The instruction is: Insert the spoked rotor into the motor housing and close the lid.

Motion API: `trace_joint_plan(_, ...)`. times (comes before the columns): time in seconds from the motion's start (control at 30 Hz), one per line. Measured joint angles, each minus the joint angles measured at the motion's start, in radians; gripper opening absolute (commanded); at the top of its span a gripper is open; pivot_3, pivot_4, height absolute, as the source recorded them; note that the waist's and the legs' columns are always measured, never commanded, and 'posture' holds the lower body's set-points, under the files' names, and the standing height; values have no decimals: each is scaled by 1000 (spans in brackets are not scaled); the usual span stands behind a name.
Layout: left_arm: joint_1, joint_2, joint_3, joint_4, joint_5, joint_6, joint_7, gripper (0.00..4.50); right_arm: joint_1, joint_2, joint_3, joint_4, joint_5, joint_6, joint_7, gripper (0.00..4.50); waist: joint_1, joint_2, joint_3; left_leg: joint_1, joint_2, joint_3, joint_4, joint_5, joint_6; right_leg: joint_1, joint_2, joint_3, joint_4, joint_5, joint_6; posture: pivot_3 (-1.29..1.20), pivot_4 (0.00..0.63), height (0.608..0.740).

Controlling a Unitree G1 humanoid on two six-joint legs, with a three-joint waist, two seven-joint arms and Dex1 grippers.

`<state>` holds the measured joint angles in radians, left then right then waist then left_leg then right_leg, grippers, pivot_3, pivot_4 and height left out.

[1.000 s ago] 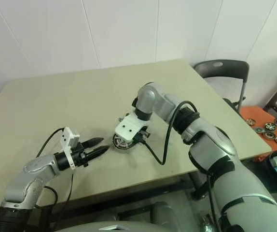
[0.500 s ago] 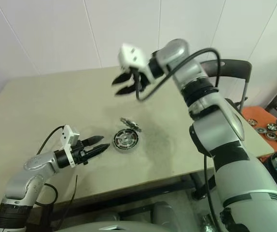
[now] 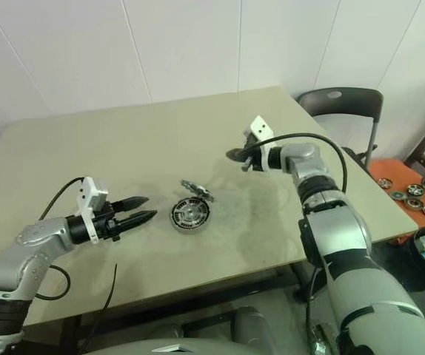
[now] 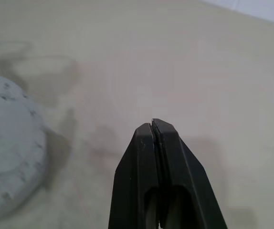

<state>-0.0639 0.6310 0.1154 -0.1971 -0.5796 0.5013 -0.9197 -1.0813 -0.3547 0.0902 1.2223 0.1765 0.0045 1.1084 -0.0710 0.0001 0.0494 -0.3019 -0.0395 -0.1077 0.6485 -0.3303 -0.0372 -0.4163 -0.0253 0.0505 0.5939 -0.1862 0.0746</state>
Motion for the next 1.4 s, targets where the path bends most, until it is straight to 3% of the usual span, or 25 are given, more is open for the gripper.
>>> trace_joint_plan(0.23, 28, 69, 8, -16, -11, 24, -59, 2683, 74, 27, -56, -107, 26, 152, 103, 24, 1, -3, -2, 0, 0, -1, -1, 0, 1, -1, 0, -1, -1, 0, 0, 0, 0, 740)
trace_joint_plan(0.43, 4, 79, -25, -15, -4, 34, -82, 2683, 214, 79, 30, -197, -37, 213, 156, 24, 0, -2, -1, -1, -1, 0, 1, 0, 1, -7, 0, 0, 1, 1, -1, 0, 0, 740)
trace_joint_plan(0.67, -3, 62, -46, -15, 3, 36, -75, 2683, 240, 101, 80, -337, -56, 244, 176, 24, 1, -2, -1, -1, 0, -1, 1, 0, 0, -7, 0, 0, 1, 1, 0, 0, 0, 740)
trace_joint_plan(1.17, 19, 54, -49, -19, 2, 37, -54, 2683, 241, 97, 91, -349, -78, 231, 174, 24, 1, -2, -2, -1, 0, 0, 1, 0, 0, -7, 0, 0, 1, 1, 0, 0, 0, 740)
trace_joint_plan(1.3, 18, 54, -49, -20, 2, 38, -52, 2683, 229, 93, 113, -288, -142, 128, 92, 24, 1, -2, -2, -1, 0, 0, 1, 0, 0, -7, 0, 0, 1, 1, -2, 0, 0, 740)
trace_joint_plan(1.4, 12, 53, -49, -19, 2, 39, -52, 2683, 190, 75, 180, -143, -275, -26, -126, 24, 1, -2, -2, -1, -1, 0, 1, 0, 0, -7, -1, 0, 1, 2, -3, 0, 0, 740)
